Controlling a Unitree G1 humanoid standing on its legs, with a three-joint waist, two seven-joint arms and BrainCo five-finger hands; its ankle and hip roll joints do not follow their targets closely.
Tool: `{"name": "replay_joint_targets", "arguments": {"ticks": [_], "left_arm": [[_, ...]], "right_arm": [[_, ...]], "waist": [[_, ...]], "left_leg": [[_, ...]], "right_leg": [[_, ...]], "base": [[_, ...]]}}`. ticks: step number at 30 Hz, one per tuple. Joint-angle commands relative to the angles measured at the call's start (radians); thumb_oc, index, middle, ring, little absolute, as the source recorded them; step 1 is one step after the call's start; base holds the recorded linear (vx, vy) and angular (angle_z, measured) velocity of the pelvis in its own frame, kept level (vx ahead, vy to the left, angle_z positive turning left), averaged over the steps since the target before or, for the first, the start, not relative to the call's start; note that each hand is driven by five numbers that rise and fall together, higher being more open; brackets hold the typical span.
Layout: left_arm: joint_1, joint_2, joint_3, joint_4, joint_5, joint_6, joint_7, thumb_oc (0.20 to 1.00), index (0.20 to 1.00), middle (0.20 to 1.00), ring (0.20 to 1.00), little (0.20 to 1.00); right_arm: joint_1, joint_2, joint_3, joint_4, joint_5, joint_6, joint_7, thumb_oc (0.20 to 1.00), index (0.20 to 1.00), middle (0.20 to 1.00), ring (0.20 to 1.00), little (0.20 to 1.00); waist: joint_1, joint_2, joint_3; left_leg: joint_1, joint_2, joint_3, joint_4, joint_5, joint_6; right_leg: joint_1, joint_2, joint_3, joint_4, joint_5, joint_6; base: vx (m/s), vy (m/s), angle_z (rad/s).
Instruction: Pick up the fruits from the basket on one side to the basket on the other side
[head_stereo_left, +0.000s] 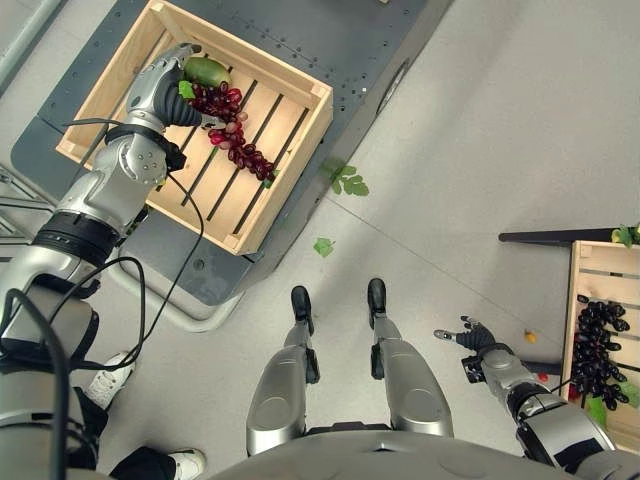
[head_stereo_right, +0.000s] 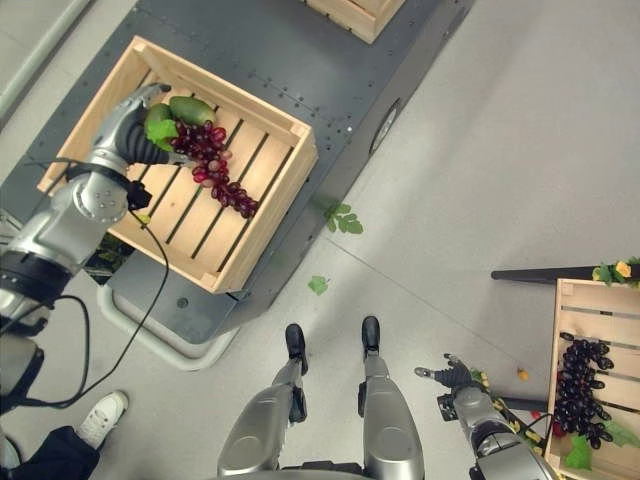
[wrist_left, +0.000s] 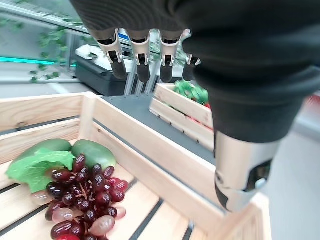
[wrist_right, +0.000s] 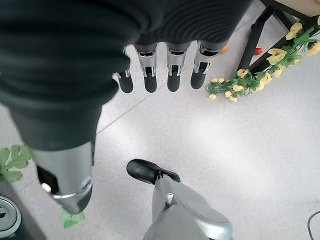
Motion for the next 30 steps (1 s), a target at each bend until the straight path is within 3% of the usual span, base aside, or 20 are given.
{"name": "replay_joint_targets", "arguments": {"ticks": [1,19,30], "left_arm": [[-0.125,0.047,-0.035,0.056,0.113,0.005,0.049,1.0,1.0,1.0,1.0,1.0],[-0.321,0.025,-0.299,0.149,0.358,0.037,0.029,1.0,1.0,1.0,1.0,1.0],[-0.325,0.11,-0.379,0.159,0.45,0.037,0.014,1.0,1.0,1.0,1.0,1.0]], "right_arm": [[0.008,-0.032,0.008,-0.003,0.029,-0.014,-0.027,1.0,1.0,1.0,1.0,1.0],[0.006,-0.061,0.009,-0.011,0.036,-0.023,-0.059,1.0,1.0,1.0,1.0,1.0],[0.011,-0.07,0.007,-0.012,0.027,-0.025,-0.064,1.0,1.0,1.0,1.0,1.0]], "waist": [[-0.018,-0.003,-0.03],[-0.057,0.029,-0.003],[-0.057,0.049,-0.001]], "left_leg": [[-0.1,-0.029,-0.034,0.025,0.027,-0.037],[-0.142,-0.048,-0.006,0.027,0.031,-0.03],[-0.146,-0.051,0.0,0.023,0.027,-0.029]], "right_leg": [[-0.067,-0.072,0.038,0.003,0.028,0.138],[-0.129,-0.087,0.074,0.003,0.057,0.152],[-0.141,-0.087,0.084,0.003,0.059,0.153]], "base": [[-0.04,0.037,-0.14],[-0.01,0.023,-0.08],[0.01,0.01,-0.04]]}}
